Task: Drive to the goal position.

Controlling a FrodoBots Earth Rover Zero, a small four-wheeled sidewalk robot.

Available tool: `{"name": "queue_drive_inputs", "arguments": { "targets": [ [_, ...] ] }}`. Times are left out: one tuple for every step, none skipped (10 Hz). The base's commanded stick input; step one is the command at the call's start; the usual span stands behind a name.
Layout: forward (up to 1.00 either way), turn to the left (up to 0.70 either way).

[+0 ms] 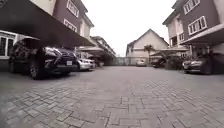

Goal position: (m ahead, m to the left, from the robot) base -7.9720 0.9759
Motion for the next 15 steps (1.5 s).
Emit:
{"name": "queue_drive_inputs", "arguments": {
  "targets": [
    [0.70, -0.23],
    [0.70, -0.30],
    [0.70, 0.00],
    [0.70, 0.00],
    [0.70, 0.00],
    [0.70, 0.00],
    [0.70, 0.00],
    [0.70, 0.00],
    [0.70, 0.00],
    [0.70, 0.00],
    [0.70, 0.00],
    [0.70, 0.00],
    [0.70, 0.00],
    [0.70, 0.00],
    [0.70, 0.00]
  ]
}}
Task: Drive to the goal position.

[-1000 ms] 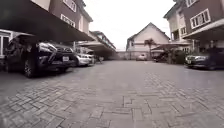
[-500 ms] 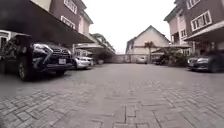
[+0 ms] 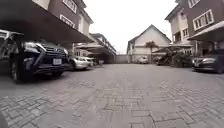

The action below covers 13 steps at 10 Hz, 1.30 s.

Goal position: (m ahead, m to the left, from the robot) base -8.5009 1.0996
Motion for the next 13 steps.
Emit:
{"name": "queue_drive_inputs", "arguments": {
  "targets": [
    [0.70, 0.00],
    [0.70, 0.00],
    [0.70, 0.00],
    [0.70, 0.00],
    [0.70, 0.00],
    [0.00, 0.00],
    [0.00, 0.00],
    [0.00, 0.00],
    [0.00, 0.00],
    [0.70, 0.00],
    [0.70, 0.00],
    [0.70, 0.00],
    [0.70, -0.35]
  ]
}}
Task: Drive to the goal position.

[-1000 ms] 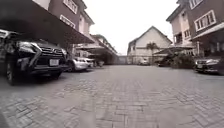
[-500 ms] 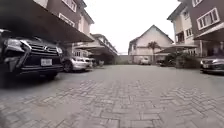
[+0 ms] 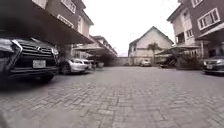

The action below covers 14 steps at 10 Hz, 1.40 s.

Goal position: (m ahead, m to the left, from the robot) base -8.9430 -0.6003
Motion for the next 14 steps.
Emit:
{"name": "queue_drive_inputs", "arguments": {
  "targets": [
    [0.70, -0.35],
    [0.70, -0.35],
    [0.70, -0.35],
    [0.70, -0.35],
    [0.70, -0.34],
    [0.70, -0.33],
    [0.41, -0.12],
    [0.00, 0.00],
    [0.00, 0.00],
    [0.00, 0.00],
    [0.00, 0.00],
    [0.00, 0.00],
    [0.00, 0.00],
    [0.00, 0.00]
  ]
}}
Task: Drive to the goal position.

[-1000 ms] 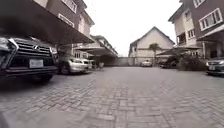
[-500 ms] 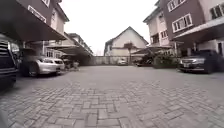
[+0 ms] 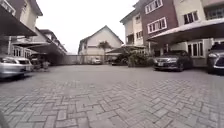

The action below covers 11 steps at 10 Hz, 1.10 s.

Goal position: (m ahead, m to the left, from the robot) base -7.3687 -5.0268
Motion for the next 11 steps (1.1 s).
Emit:
{"name": "queue_drive_inputs", "arguments": {
  "targets": [
    [0.00, 0.00],
    [0.00, 0.00],
    [0.00, -0.07],
    [0.00, -0.25],
    [0.00, -0.70],
    [0.00, -0.70],
    [0.00, -0.70],
    [0.00, -0.70],
    [0.00, -0.70],
    [0.00, -0.70],
    [0.00, -0.70]
  ]
}}
